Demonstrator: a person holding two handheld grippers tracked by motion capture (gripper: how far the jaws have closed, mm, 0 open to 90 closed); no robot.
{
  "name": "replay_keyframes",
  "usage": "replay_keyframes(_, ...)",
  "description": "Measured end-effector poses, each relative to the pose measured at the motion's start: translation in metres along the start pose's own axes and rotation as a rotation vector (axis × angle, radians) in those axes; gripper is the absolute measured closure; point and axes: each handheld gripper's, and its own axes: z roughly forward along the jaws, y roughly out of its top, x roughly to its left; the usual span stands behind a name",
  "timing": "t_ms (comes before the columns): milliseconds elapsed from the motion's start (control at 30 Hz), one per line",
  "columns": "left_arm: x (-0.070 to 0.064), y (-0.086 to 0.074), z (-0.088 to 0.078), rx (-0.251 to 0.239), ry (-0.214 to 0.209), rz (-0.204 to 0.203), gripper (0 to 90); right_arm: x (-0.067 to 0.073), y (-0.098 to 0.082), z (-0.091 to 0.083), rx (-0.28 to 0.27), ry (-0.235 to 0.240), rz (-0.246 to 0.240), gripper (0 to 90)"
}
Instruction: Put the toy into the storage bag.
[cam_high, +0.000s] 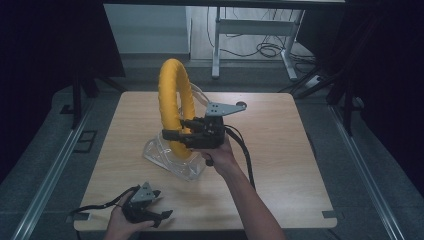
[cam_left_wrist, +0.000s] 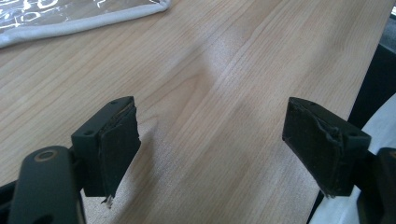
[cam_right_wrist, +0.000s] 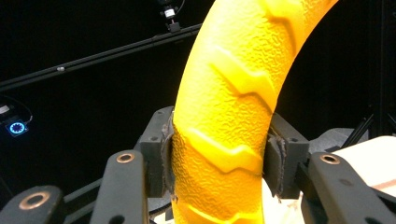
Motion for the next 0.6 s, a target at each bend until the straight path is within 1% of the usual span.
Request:
replay_keyframes(67, 0.000, 0.000, 0.000, 0.000, -0.001, 0.000, 18.6, -0.001, -0.002, 0.000, 0.002, -0.001, 0.007, 51.2)
replay_keyframes(100, 0.000, 0.000, 0.000, -0.001, -0.001, 0.000, 18.6, -0.004, -0.006, 0.001, 0.002, -0.004, 0.017, 51.2)
replay_keyframes(300, 0.000, 0.000, 0.001, 0.003, -0.006, 0.000, 18.6, -0.011, -0.018, 0.002, 0.009, 0.004, 0.055, 51.1)
replay_keyframes(433, 0.000, 0.000, 0.001, 0.004, -0.004, 0.002, 18.6, -0.015, -0.024, 0.004, 0.018, 0.002, 0.072, 51.1)
replay_keyframes(533, 0.000, 0.000, 0.000, 0.007, -0.002, 0.008, 18.6, -0.017, -0.029, 0.004, 0.018, -0.001, 0.064, 51.1)
replay_keyframes(600, 0.000, 0.000, 0.001, 0.008, -0.002, 0.009, 18.6, -0.019, -0.032, 0.004, 0.021, -0.003, 0.078, 51.1)
